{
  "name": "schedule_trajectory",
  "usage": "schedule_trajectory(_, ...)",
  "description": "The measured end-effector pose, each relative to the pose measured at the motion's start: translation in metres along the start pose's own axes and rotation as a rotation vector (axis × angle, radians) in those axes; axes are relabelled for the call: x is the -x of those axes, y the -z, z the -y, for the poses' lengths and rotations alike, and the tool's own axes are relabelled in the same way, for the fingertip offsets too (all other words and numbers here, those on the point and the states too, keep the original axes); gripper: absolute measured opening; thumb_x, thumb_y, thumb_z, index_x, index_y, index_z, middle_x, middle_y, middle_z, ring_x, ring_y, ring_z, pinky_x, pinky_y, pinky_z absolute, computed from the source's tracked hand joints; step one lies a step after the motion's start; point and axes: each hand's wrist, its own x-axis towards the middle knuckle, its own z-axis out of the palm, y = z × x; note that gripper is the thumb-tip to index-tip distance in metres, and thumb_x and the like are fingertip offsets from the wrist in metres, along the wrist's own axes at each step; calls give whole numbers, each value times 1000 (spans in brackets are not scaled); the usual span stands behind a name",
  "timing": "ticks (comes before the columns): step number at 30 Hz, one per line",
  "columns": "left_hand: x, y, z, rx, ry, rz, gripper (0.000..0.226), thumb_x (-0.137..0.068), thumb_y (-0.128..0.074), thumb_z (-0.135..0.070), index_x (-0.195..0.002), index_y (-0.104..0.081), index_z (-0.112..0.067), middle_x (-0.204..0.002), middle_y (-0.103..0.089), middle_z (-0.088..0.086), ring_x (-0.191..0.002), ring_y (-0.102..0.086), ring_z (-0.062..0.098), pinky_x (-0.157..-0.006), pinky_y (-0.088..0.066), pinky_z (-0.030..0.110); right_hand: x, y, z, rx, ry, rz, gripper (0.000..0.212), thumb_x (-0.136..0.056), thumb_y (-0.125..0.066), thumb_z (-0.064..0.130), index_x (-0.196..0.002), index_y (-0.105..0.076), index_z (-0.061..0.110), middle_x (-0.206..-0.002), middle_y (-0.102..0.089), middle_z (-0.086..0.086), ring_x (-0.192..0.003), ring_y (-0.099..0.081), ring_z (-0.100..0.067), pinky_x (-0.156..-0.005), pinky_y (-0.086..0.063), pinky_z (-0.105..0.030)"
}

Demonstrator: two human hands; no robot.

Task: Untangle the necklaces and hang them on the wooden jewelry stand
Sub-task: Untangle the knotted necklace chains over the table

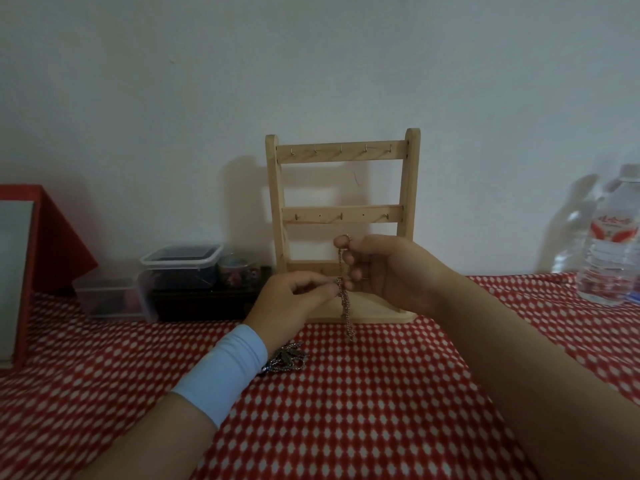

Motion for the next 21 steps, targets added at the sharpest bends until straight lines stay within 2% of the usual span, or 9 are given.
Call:
schedule_trajectory(3, 2, -1, 1, 65, 55, -17, 10, -87, -68, -24, -84, -77, -25, -91, -71, -7, -90, -63, 9, -84, -49, 27, 1, 3, -1, 266, -15, -158, 15, -94, -66, 4, -108, -70, 0, -82, -63, -8, -62, -60, -14, -61, -59, -28)
schedule_trajectory(5, 2, -4, 2, 105, 87, -38, 13, -89, -65, -23, -81, -75, -25, -84, -67, -10, -83, -60, 4, -78, -45, 24, 4, 4, -2, 661, -102, -287, 21, -90, -76, 20, -101, -74, 2, -82, -71, -9, -58, -64, -13, -54, -58, -24)
schedule_trajectory(7, 2, -5, 4, 124, 102, -47, 14, -89, -65, -22, -79, -75, -25, -78, -68, -14, -77, -59, -2, -77, -43, 22, 3, 3, -4, 872, -152, -320, 32, -88, -76, 39, -91, -76, 7, -88, -75, -9, -56, -65, -14, -50, -56, -24)
schedule_trajectory(8, 1, -5, 5, 152, 120, -42, 14, -89, -65, -22, -81, -76, -24, -80, -71, -12, -80, -63, -1, -79, -46, 24, 2, 1, -4, 874, -162, -303, 37, -90, -72, 45, -89, -75, 8, -87, -76, -8, -57, -66, -15, -51, -57, -25)
schedule_trajectory(10, -1, -5, 9, 257, 187, -24, 16, -91, -63, -25, -87, -77, -20, -93, -75, -1, -96, -68, 15, -90, -54, 40, 3, -4, -5, 796, -213, -234, 47, -95, -60, 53, -89, -76, 9, -87, -78, -5, -66, -70, -19, -61, -61, -32)
schedule_trajectory(12, -1, -4, 9, 354, 234, -5, 20, -93, -61, -28, -94, -77, -18, -102, -75, 8, -104, -68, 28, -98, -51, 49, 4, -6, -5, 725, -240, -141, 48, -99, -54, 49, -95, -77, 8, -91, -80, -4, -75, -70, -21, -70, -60, -36)
schedule_trajectory(14, -2, -4, 10, 396, 243, 4, 23, -94, -59, -28, -102, -75, -15, -105, -75, 9, -105, -68, 28, -99, -50, 47, 4, -4, -8, 687, -154, -76, 33, -98, -62, 39, -100, -78, 10, -96, -79, -2, -77, -70, -18, -71, -61, -33)
schedule_trajectory(16, -3, -4, 10, 382, 239, -2, 22, -95, -58, -26, -105, -74, -14, -104, -75, 7, -104, -68, 25, -96, -53, 42, 3, -2, -14, 648, -62, -109, 20, -93, -72, 30, -98, -79, 12, -96, -79, -2, -73, -69, -14, -72, -62, -32)
schedule_trajectory(21, 2, -5, 12, 331, 261, -18, 17, -92, -62, -20, -91, -77, -14, -97, -75, 11, -99, -69, 29, -94, -54, 44, 0, 2, -20, 534, -24, -144, 12, -91, -75, 21, -95, -80, 12, -88, -78, -1, -70, -67, -14, -75, -60, -36)
